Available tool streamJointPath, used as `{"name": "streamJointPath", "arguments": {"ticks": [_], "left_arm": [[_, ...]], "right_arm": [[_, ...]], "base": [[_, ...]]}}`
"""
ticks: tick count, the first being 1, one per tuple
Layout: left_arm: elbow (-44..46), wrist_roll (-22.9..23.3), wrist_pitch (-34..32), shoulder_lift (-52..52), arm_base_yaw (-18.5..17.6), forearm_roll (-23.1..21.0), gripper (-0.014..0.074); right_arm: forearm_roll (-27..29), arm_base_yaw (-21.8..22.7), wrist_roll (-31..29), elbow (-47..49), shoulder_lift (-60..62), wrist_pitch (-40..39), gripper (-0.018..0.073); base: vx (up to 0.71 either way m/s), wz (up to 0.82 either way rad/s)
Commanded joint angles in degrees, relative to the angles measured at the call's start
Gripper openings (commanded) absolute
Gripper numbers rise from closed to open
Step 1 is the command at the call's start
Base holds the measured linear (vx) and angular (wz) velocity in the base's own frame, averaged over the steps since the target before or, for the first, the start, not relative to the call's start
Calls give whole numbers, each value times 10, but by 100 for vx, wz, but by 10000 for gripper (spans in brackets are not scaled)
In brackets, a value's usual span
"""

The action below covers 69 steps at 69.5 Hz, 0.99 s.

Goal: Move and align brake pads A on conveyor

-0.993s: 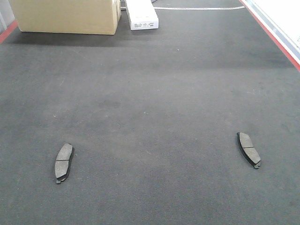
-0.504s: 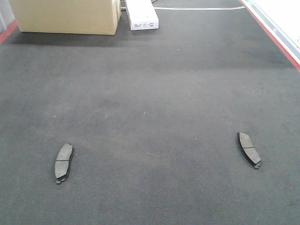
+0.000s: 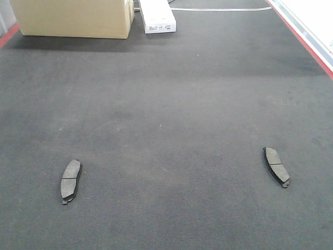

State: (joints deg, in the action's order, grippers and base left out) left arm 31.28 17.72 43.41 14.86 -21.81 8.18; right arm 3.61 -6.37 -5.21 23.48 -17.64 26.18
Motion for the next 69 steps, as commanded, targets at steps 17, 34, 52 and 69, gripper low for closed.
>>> {"name": "streamJointPath", "arguments": {"ticks": [17,34,52,69], "left_arm": [[136,49,-47,250,-2,-2,0],[206,39,-70,455,-2,-65,8],[261,26,-126,644,-31,-110,71],[323,29,-143,776,-69,-134,103]], "right_arm": [[-2,2,-4,19,-6,-55,-6],[-2,2,-4,19,-6,-55,-6],[-2,2,-4,19,-6,-55,-6],[-2,2,-4,19,-6,-55,-6]], "base": [[0,0],[0,0],[0,0],[0,0]]}}
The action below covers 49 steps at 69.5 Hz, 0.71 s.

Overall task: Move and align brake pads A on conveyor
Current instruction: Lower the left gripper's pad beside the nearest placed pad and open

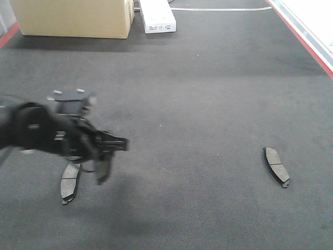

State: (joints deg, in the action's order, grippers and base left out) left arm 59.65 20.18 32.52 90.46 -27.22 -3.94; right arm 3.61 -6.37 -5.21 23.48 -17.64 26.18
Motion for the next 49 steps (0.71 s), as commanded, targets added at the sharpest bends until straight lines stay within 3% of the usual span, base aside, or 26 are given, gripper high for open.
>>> {"name": "streamJointPath", "arguments": {"ticks": [1,16,38,49], "left_arm": [[42,5,-34,26,-17,-13,104],[84,27,-8,118,-33,-14,151],[128,35,19,170,-41,-9,417],[128,35,22,150,-44,19,459]], "right_arm": [[-2,2,-4,19,-6,-55,-6],[-2,2,-4,19,-6,-55,-6],[-2,2,-4,19,-6,-55,-6],[-2,2,-4,19,-6,-55,-6]], "base": [[0,0],[0,0],[0,0],[0,0]]}}
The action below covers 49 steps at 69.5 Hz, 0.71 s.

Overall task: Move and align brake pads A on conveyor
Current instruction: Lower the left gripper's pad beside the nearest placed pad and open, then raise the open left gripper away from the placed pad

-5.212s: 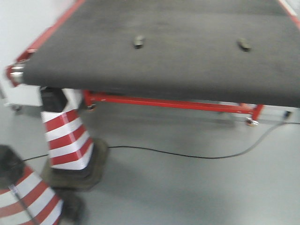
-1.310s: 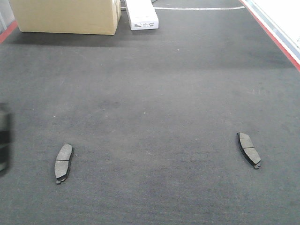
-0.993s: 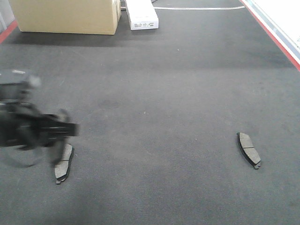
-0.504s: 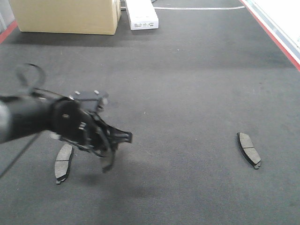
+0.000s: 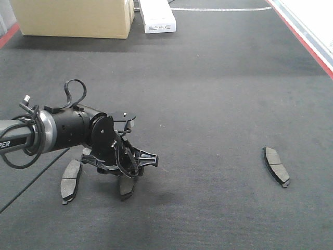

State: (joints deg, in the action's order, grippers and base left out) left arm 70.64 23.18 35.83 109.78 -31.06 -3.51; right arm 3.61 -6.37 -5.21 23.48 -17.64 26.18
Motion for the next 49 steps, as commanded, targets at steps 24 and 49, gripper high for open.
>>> {"name": "streamJointPath", "arguments": {"ticks": [24,49], "left_arm": [[14,5,52,-198,-11,75,450],[-130,5,27,-488,-46,109,450]], "right_arm": [[-2,2,-4,19,-6,-55,-6],[-2,2,-4,19,-6,-55,-6]], "base": [[0,0],[0,0]]}}
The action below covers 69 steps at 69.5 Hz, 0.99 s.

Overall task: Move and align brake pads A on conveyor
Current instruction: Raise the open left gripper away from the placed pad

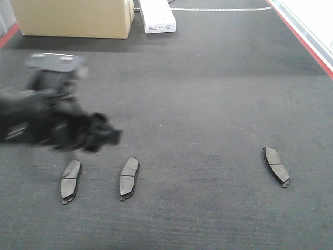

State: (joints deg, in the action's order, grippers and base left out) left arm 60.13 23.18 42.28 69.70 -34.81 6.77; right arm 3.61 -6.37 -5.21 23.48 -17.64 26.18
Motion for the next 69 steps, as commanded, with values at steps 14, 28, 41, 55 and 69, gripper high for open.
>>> {"name": "streamJointPath", "arguments": {"ticks": [14,28,41,55,69], "left_arm": [[-121,-25,-43,-260,-9,8,450],[-182,-59,-51,-397,-9,8,450],[-230,-92,-34,-483,-9,3,450],[-266,-92,-21,-552,-9,-3,450],[-268,-92,-26,-570,-9,-3,450]], "right_arm": [[-2,2,-4,19,-6,-55,-6],[-2,2,-4,19,-6,-55,-6],[-2,2,-4,19,-6,-55,-6],[-2,2,-4,19,-6,-55,-6],[-1,2,-4,19,-6,-56,-6]], "base": [[0,0],[0,0],[0,0],[0,0],[0,0]]}}
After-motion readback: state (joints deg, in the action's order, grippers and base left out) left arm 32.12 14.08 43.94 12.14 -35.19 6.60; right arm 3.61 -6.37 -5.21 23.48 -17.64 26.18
